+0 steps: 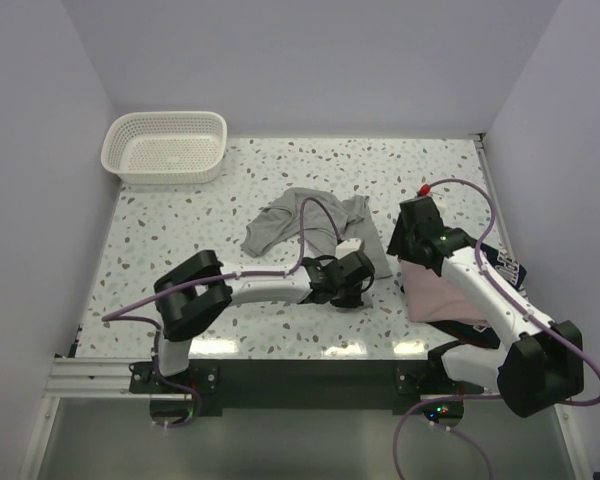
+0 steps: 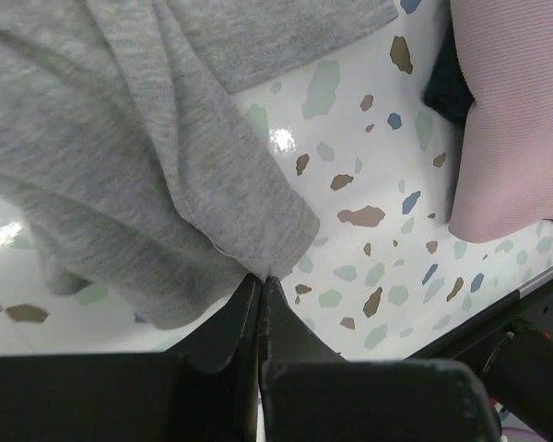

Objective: Fold and stack the tank tops
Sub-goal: Flatten the tank top out

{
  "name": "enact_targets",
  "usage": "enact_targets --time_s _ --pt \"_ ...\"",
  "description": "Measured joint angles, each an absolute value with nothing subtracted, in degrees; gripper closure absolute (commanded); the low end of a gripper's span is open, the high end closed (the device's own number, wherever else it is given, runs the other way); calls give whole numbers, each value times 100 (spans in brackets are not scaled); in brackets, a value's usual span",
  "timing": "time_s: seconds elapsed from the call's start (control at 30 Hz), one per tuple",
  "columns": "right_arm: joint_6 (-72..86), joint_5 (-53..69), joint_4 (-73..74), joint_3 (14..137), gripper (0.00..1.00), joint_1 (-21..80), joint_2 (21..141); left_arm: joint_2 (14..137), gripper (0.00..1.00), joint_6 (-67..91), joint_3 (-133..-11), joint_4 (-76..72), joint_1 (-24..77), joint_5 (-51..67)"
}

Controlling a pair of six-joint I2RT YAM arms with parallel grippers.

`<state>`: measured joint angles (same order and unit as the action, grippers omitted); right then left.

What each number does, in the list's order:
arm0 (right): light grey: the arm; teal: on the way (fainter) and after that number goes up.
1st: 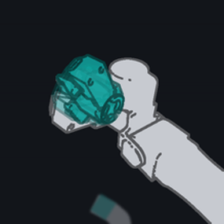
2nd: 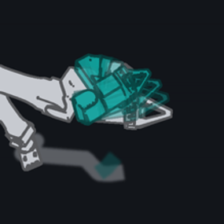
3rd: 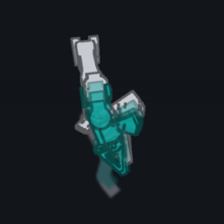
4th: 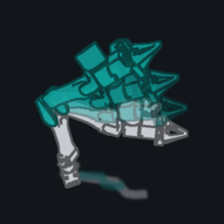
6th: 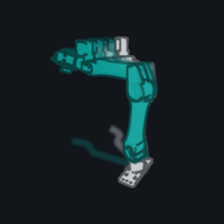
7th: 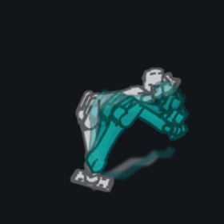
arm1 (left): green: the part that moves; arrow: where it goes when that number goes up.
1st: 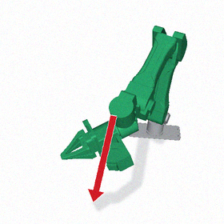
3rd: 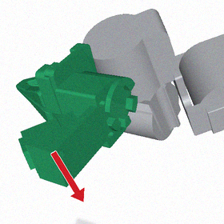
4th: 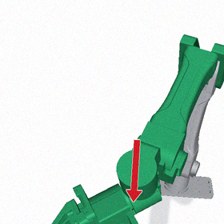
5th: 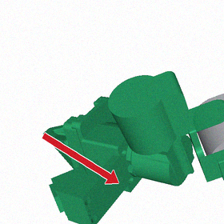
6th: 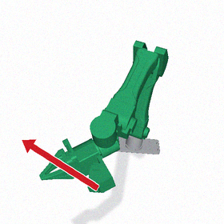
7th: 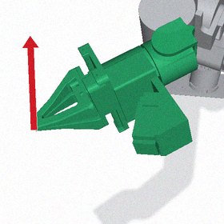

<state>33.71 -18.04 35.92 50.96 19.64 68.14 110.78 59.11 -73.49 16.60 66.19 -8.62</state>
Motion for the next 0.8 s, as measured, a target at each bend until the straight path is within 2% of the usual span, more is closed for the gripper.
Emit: enact_targets --time_s 0.17,0.4,0.8 --pt "3321 -1376 3474 4932 50 1953 7059 10254 100 5907 -6934 1752 6458 -1066" --pt "3304 -891 3076 4576 53 1955 7679 8656 100 5920 -5983 1782 5725 -1249" --pt "3371 -794 2663 4182 52 1955 8040 7564 100 5896 -5306 2171 5192 -1391"
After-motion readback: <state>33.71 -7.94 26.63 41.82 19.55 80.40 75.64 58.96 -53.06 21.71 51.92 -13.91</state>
